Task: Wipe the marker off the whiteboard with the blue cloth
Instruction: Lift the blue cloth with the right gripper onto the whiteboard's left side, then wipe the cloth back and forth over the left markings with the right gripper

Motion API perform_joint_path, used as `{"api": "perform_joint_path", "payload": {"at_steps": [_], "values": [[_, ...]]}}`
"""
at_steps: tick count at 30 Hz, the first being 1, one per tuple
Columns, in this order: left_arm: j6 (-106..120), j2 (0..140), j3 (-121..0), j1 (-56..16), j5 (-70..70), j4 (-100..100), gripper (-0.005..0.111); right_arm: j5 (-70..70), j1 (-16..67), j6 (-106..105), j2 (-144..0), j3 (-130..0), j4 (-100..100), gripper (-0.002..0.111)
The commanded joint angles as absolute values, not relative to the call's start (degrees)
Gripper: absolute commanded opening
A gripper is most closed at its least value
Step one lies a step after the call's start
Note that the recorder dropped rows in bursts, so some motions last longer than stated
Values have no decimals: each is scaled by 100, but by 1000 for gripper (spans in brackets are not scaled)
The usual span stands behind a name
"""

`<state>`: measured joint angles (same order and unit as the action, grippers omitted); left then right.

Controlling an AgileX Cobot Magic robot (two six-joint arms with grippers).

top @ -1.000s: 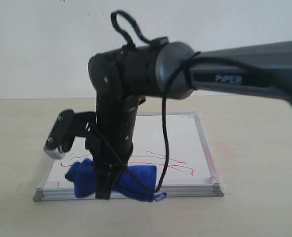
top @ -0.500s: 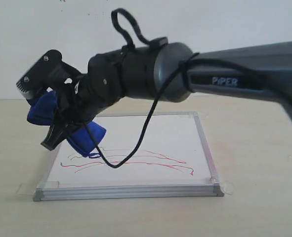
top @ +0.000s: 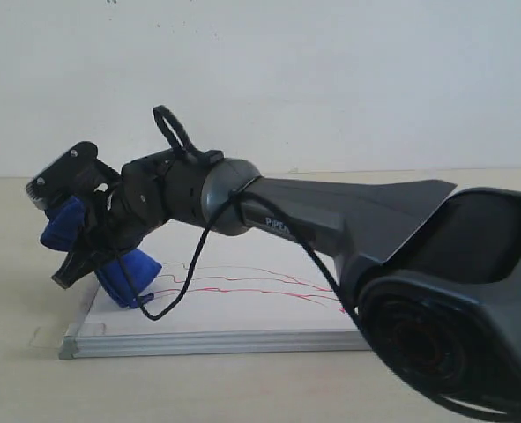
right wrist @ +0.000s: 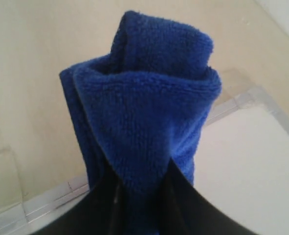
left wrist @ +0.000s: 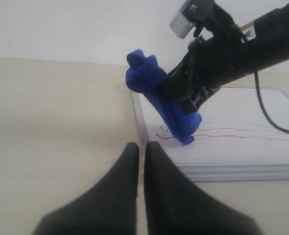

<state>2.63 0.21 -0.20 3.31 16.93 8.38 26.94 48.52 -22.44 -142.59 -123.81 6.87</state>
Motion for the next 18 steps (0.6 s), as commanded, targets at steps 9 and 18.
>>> {"api": "perform_joint_path", "payload": {"at_steps": [9, 18], "values": [[258, 0, 0, 345, 1689, 806, 4, 4187, 4852, -4354, -14688, -12604, 2019, 0], [258, 0, 0, 345, 1689, 806, 4, 3362, 4852, -2869, -14748, -12604, -266, 0]]}}
